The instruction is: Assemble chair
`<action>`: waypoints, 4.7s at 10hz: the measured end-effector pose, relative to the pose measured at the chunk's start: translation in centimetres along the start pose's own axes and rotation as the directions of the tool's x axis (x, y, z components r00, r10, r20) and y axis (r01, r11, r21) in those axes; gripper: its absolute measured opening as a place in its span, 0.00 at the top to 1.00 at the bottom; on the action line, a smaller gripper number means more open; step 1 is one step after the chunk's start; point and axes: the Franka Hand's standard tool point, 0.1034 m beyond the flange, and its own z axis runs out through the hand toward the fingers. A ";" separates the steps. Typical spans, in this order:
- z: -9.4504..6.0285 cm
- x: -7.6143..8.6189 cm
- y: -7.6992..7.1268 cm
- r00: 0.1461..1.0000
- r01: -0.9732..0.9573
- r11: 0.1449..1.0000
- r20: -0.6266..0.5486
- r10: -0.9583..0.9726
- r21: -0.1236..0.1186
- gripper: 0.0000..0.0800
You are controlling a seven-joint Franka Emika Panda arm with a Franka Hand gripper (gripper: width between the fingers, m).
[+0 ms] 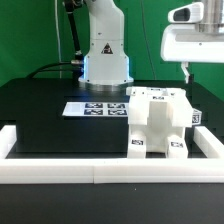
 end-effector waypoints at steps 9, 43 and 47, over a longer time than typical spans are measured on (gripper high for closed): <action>3.0 -1.1 1.2 0.998 0.061 0.997 0.019 -0.061 -0.042 0.19; 4.4 -2.6 2.5 0.856 0.517 0.855 0.021 -0.517 -0.037 0.19; 5.5 -3.3 2.5 0.805 0.593 0.804 0.020 -0.593 -0.040 0.19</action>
Offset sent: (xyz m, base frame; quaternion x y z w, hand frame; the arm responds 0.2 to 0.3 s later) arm -0.0032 0.0126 -0.0093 -0.0007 -0.0038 0.0317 0.9995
